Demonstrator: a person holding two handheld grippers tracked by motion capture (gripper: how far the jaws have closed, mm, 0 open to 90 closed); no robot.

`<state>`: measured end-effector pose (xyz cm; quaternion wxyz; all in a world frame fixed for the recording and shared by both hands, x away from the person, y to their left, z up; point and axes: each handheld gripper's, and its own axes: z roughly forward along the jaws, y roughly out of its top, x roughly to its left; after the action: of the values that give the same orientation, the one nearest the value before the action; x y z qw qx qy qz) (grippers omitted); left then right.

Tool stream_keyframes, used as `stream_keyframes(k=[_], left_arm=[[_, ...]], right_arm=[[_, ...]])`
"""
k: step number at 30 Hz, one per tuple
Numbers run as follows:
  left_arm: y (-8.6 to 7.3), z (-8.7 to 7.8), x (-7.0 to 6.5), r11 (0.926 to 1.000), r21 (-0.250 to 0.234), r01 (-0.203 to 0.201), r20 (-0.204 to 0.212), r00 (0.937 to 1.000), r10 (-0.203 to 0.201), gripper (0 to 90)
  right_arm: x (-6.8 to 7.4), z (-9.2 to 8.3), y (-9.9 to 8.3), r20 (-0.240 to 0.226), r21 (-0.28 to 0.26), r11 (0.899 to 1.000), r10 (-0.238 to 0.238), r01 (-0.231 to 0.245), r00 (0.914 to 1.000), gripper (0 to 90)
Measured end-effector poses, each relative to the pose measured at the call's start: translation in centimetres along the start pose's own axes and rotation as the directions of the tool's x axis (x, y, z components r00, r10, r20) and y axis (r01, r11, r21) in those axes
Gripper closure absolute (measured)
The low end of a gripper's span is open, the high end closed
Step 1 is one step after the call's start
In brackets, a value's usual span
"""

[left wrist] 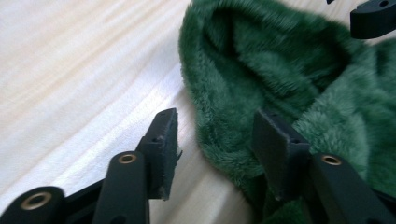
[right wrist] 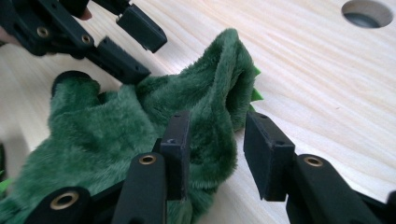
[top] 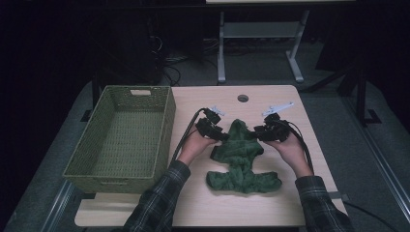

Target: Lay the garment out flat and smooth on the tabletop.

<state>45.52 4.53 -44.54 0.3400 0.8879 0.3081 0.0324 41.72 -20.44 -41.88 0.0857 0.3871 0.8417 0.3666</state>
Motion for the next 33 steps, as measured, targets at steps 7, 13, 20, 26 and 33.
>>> stream_keyframes(k=[7,13,20,26,33], left_arm=[[-0.1,1.1,-0.3,1.0,0.004,-0.007,-0.02,0.9998,0.007,44.8],[-0.1,1.6,-0.8,0.9977,0.049,-0.047,-0.028,0.9985,0.048,45.0],[0.0,1.7,-0.7,0.9972,0.055,-0.05,-0.031,0.9982,0.052,50.0],[0.0,1.7,-0.8,0.997,0.064,-0.045,-0.037,0.9982,0.047,71.4],[0.1,0.6,-1.2,0.9981,0.038,-0.049,-0.052,0.9973,0.051,87.1]], right_arm=[[-0.2,1.4,-0.3,0.025,0.067,0.998,-0.015,0.013,0.9996,67.9],[-0.7,1.5,-1.5,0.032,0.073,0.997,0.009,-0.012,0.9995,79.9],[-1.4,1.3,-2.6,0.031,0.07,0.997,0.017,-0.019,0.9994,84.6],[-1.6,1.3,-3.0,0.026,0.071,0.997,0.024,-0.026,0.9994,84.9],[-1.4,0.8,-2.9,0.037,0.046,0.999,0.009,-0.011,0.9993,86.5]])
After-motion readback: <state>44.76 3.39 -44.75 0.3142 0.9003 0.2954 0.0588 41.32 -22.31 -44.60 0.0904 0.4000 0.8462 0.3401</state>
